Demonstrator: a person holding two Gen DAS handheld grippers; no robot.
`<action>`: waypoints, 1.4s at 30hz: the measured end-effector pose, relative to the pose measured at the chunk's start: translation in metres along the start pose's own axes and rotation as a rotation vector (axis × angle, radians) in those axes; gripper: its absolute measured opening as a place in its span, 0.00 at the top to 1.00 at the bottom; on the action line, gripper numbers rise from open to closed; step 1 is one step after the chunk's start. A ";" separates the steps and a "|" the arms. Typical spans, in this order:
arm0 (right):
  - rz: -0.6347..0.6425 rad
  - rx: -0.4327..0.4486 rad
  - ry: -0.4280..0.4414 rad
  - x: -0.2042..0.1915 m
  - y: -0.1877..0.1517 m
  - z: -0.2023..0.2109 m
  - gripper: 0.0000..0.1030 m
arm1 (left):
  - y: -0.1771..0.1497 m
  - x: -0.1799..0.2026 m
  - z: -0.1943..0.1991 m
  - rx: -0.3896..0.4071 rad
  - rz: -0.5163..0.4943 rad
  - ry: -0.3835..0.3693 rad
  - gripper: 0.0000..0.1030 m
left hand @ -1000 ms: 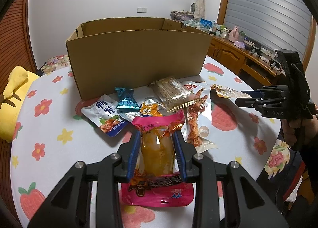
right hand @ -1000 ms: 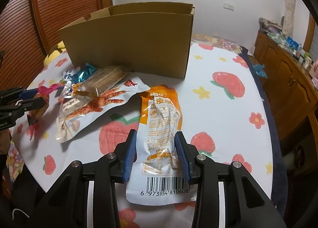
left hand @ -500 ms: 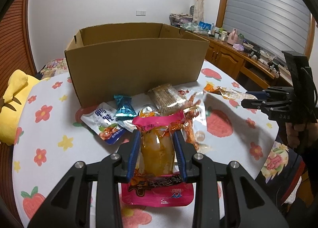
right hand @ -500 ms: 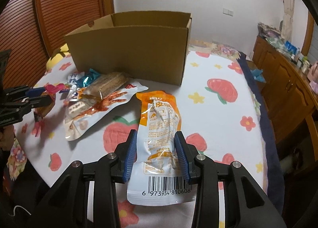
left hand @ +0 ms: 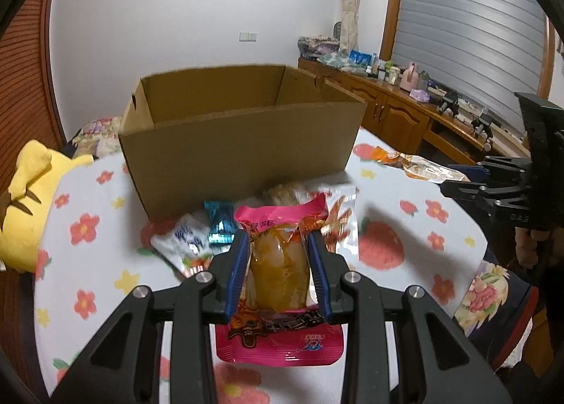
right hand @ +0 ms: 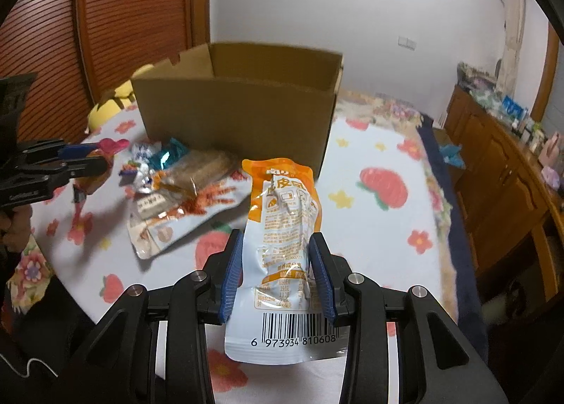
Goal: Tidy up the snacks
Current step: 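Carry both held snacks over the box and open the right gripper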
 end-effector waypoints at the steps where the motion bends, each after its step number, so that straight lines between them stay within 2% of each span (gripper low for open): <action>1: 0.007 0.016 -0.002 -0.001 0.007 0.006 0.63 | 0.006 0.000 0.001 0.008 -0.003 0.001 0.69; 10: 0.070 0.125 0.010 -0.007 0.075 0.030 0.63 | 0.077 -0.005 0.005 0.083 -0.043 0.026 0.69; 18: 0.135 0.141 0.044 -0.012 0.132 0.006 0.63 | 0.128 -0.024 -0.015 0.090 -0.062 0.071 0.69; 31: 0.156 0.076 0.096 0.002 0.175 -0.075 0.63 | 0.158 -0.061 -0.081 0.030 -0.035 0.124 0.69; 42: 0.184 -0.011 0.110 0.007 0.173 -0.124 0.63 | 0.159 -0.074 -0.115 -0.011 -0.031 0.150 0.69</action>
Point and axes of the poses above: each gripper's, at about its wrist camera, not at the fingertips, and z roughly against the way its jaws point, x to its right, y to its top, the point moved 8 cm from there along -z, roughly the way its jaws point, and after that the axes turned 4 degrees about y, right-handed, at the moved point
